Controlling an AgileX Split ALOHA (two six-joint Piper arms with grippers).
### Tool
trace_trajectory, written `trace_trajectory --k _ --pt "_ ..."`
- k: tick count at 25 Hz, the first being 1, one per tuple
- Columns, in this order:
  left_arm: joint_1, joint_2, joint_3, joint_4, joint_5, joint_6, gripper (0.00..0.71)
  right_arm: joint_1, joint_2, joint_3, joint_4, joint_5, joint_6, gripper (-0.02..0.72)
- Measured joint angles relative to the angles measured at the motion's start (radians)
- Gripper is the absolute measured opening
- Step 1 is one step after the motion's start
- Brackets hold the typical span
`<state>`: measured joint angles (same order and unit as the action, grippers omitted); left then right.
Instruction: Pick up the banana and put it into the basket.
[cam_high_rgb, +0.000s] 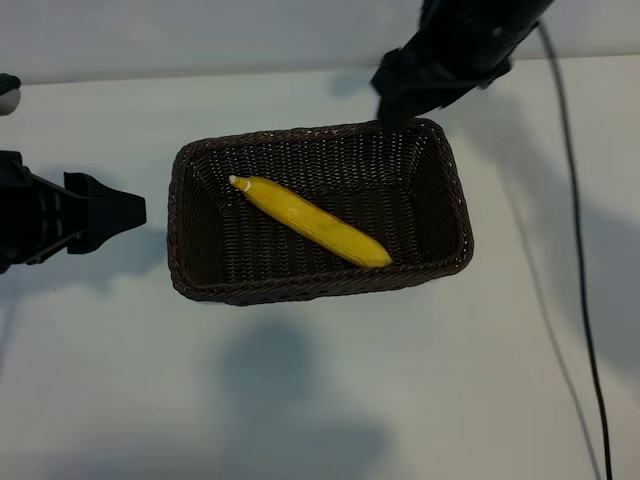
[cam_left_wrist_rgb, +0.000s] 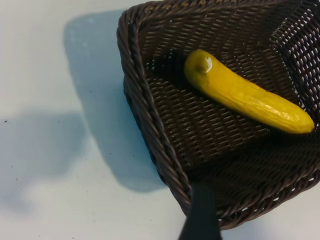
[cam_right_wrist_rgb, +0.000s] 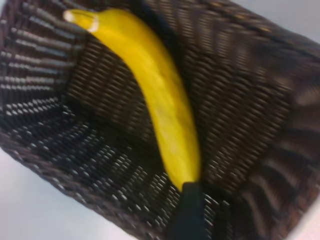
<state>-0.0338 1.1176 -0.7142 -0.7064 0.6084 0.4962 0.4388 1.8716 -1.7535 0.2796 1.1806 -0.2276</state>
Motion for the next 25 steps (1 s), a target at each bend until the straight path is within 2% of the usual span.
trace_trajectory --k 5,12,17,25 --pt "0.0 0.0 0.0 0.0 -0.012 0.0 0.597 0.0 -0.075 -0.002 -0.072 0.038 0.047 0.622" --pt "0.0 0.0 0.0 0.0 -0.044 0.002 0.597 0.0 -0.086 -0.002 -0.088 0.041 0.074 0.606" --pt "0.0 0.0 0.0 0.0 -0.045 0.002 0.597 0.0 -0.086 -0.002 -0.124 0.042 0.094 0.605" --pt "0.0 0.0 0.0 0.0 -0.045 0.002 0.597 0.0 -0.086 -0.002 -0.13 0.042 0.102 0.605"
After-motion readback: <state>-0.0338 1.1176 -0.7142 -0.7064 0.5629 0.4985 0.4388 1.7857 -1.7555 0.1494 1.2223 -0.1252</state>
